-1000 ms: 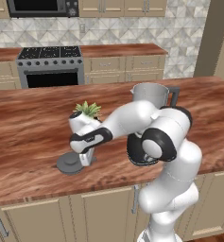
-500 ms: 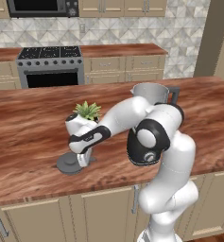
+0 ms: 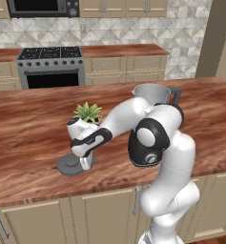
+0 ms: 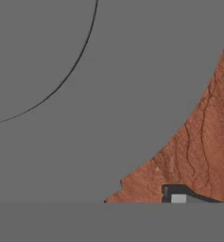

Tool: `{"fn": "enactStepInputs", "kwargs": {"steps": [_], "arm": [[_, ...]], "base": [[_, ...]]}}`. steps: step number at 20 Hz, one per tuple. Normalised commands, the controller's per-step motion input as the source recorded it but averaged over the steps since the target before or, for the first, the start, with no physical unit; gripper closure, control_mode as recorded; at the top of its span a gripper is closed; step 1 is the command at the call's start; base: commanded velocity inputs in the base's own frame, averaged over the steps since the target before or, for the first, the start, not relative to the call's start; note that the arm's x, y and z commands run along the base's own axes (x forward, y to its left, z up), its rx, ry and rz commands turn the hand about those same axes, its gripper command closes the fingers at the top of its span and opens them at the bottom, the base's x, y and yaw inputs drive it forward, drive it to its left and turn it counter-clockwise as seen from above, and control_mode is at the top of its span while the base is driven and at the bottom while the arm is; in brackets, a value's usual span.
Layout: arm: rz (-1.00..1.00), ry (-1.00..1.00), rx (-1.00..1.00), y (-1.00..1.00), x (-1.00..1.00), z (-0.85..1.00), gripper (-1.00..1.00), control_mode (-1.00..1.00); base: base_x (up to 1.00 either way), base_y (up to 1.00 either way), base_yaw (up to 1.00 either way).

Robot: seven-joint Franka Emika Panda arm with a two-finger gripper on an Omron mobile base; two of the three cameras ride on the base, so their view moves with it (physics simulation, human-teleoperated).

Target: Close the lid blender by securely placing the lid on top.

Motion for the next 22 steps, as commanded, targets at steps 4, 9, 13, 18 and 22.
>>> {"fn": "enactStepInputs", "kwargs": {"steps": [4, 9, 13, 18, 22], "arm": [[0.02, -0.09, 0.04, -0.08, -0.06, -0.31, 1.0, -1.0], [0.01, -0.15, 0.01, 0.02, -0.06, 0.02, 1.0, -1.0], [0.0, -0.13, 0.06, 0.0, -0.12, 0.82, 1.0, -1.0], [0.04, -0.22, 0.03, 0.0, -0.17, 1.0, 1.0, -1.0], [0.08, -0.31, 0.04, 0.0, -0.23, 1.0, 1.0, -1.0]], "base": [[0.0, 0.0, 0.0], [0.0, 0.0, 0.0], [0.0, 0.0, 0.0], [0.0, 0.0, 0.0], [0.0, 0.0, 0.0]]}}
